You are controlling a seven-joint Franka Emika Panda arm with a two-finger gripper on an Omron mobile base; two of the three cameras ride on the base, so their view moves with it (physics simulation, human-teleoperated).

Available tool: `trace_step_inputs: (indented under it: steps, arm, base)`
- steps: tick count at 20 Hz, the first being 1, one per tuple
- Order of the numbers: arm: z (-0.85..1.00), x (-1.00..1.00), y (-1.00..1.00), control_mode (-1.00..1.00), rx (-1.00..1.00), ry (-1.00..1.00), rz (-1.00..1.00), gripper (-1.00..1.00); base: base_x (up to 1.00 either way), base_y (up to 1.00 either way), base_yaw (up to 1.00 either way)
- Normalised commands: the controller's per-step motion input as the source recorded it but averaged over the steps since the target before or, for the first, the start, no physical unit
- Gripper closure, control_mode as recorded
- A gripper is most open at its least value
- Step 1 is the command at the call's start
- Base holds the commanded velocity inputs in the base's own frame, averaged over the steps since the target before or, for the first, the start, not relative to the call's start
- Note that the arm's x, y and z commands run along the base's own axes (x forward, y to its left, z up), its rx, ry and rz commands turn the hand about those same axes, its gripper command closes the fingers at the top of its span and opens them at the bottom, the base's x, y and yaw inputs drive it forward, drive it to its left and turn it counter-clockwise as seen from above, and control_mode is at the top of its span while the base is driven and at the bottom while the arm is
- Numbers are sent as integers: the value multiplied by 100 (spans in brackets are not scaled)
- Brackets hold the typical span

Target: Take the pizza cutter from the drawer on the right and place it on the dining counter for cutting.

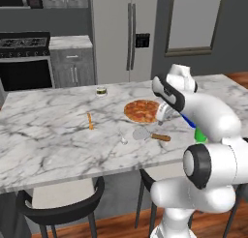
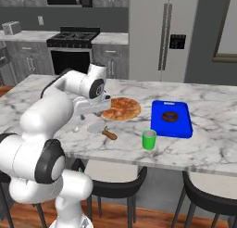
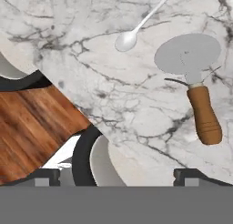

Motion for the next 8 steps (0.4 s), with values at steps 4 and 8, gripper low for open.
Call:
trace_step_inputs:
  steps: [4,8]
  arm:
    - [66,-100,45,-100,-4,0,-26,-100]
    - [64,-100,28,-100,-5,0,-30,-100]
  base:
    - [0,0,0]
    - [0,0,0]
